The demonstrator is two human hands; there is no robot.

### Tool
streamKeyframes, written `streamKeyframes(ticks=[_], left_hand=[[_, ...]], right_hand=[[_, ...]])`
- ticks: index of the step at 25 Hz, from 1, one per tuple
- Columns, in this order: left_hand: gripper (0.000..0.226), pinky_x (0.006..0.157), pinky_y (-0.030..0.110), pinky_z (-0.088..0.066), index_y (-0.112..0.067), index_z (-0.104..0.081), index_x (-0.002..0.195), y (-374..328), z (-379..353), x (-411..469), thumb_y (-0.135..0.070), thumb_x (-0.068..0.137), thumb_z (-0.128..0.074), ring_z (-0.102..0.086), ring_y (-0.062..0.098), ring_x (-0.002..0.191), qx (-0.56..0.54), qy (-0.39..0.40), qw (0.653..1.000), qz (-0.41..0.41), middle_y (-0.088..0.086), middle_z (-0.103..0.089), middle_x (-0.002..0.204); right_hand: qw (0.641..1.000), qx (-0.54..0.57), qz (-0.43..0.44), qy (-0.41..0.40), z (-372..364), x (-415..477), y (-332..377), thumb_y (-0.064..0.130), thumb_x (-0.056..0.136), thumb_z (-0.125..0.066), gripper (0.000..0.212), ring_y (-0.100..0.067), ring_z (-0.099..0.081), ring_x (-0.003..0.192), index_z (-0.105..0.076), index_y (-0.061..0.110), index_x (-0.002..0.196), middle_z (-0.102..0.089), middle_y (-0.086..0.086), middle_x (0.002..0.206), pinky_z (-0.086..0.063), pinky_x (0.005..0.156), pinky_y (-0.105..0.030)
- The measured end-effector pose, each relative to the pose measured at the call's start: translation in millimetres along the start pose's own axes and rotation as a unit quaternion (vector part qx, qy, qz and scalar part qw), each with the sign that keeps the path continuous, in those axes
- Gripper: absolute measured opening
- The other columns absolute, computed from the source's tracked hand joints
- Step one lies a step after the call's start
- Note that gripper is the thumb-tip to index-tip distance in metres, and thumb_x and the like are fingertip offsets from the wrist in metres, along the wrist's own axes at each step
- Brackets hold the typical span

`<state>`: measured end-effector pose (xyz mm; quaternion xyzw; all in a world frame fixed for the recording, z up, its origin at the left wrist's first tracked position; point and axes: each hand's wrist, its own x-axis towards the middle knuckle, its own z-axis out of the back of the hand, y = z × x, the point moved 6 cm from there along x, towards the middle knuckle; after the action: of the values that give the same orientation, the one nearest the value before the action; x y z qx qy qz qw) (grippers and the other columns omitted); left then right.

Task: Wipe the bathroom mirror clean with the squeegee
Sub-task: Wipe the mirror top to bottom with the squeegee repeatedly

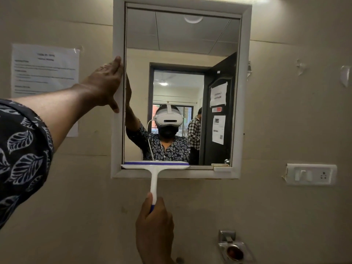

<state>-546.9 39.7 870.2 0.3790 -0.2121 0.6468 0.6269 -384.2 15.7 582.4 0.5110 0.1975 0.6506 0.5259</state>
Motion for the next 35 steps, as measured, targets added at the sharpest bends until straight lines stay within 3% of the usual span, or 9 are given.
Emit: streamKeyframes(ticks=[6,9,11,13,17,27,29,33,35], left_hand=[[0.139,0.115,0.033,-0.002,-0.005,0.011,0.147,1.4,-1.6,0.8,-0.024,0.053,-0.088,0.006,0.027,0.145,0.013,-0.003,1.000,0.003,0.011,0.016,0.156],[0.136,0.116,0.035,-0.004,-0.005,0.010,0.147,0.0,-2.1,0.9,-0.022,0.054,-0.088,0.006,0.028,0.145,0.020,-0.010,1.000,0.003,0.011,0.015,0.156],[0.135,0.114,0.033,-0.002,-0.006,0.010,0.148,-1.2,-2.0,0.7,-0.019,0.055,-0.087,0.006,0.028,0.145,0.017,-0.014,1.000,0.007,0.011,0.014,0.156],[0.135,0.113,0.032,-0.001,-0.006,0.011,0.148,-1.5,-2.2,0.8,-0.018,0.056,-0.087,0.006,0.028,0.145,0.013,-0.010,1.000,0.011,0.010,0.015,0.156],[0.133,0.115,0.033,-0.001,-0.005,0.011,0.148,-1.8,-2.4,1.2,-0.017,0.058,-0.086,0.007,0.028,0.145,0.014,-0.006,1.000,0.014,0.010,0.016,0.156],[0.134,0.118,0.035,-0.003,-0.007,0.014,0.147,3.0,-7.4,4.2,-0.021,0.059,-0.086,0.010,0.026,0.145,0.013,0.000,1.000,0.009,0.008,0.020,0.156],[0.135,0.118,0.035,-0.002,-0.007,0.014,0.147,3.8,-7.9,5.2,-0.022,0.058,-0.086,0.011,0.026,0.145,0.014,0.001,1.000,0.007,0.008,0.021,0.156],[0.136,0.116,0.033,-0.001,-0.007,0.014,0.147,5.2,-8.8,6.1,-0.023,0.057,-0.087,0.012,0.025,0.145,0.016,-0.001,1.000,0.002,0.008,0.021,0.155],[0.135,0.117,0.033,-0.002,-0.008,0.015,0.147,5.7,-8.6,6.2,-0.024,0.058,-0.086,0.011,0.025,0.145,0.015,0.000,1.000,0.001,0.007,0.021,0.155]], right_hand=[[0.993,0.085,0.081,-0.031,27.5,14.4,31.5,0.049,0.094,-0.027,0.038,-0.004,-0.045,0.045,-0.051,0.024,0.079,-0.048,0.006,0.058,-0.037,0.041,-0.016],[0.971,0.148,0.171,-0.075,73.1,52.7,88.8,0.045,0.096,-0.029,0.038,-0.003,-0.047,0.047,-0.051,0.019,0.079,-0.052,0.002,0.064,-0.035,0.041,-0.013],[0.959,0.157,0.220,-0.087,103.6,83.5,135.0,0.042,0.098,-0.029,0.039,-0.008,-0.047,0.050,-0.048,0.017,0.075,-0.051,-0.001,0.064,-0.038,0.045,-0.020],[0.951,0.191,0.230,-0.077,126.3,113.4,173.6,0.041,0.099,-0.030,0.040,-0.009,-0.048,0.044,-0.046,0.016,0.072,-0.049,0.001,0.059,-0.041,0.042,-0.024],[0.944,0.199,0.240,-0.110,154.1,159.2,231.8,0.036,0.100,-0.033,0.039,-0.004,-0.045,0.038,-0.041,0.016,0.068,-0.047,0.002,0.057,-0.035,0.033,-0.012],[0.944,0.169,0.247,-0.142,150.9,210.3,289.6,0.036,0.100,-0.034,0.042,-0.006,-0.051,0.043,-0.035,0.013,0.065,-0.048,0.000,0.059,-0.047,0.042,-0.015],[0.949,0.142,0.236,-0.155,147.1,216.8,287.7,0.038,0.099,-0.033,0.039,-0.006,-0.053,0.049,-0.039,0.009,0.074,-0.046,0.002,0.061,-0.047,0.044,-0.016],[0.958,0.077,0.230,-0.155,142.5,220.4,284.7,0.038,0.100,-0.030,0.036,-0.007,-0.051,0.061,-0.049,0.010,0.113,-0.048,0.003,0.073,-0.047,0.056,-0.019],[0.959,0.038,0.226,-0.169,142.7,217.1,282.4,0.036,0.100,-0.030,0.034,-0.010,-0.049,0.065,-0.051,0.011,0.109,-0.048,0.003,0.078,-0.042,0.056,-0.017]])
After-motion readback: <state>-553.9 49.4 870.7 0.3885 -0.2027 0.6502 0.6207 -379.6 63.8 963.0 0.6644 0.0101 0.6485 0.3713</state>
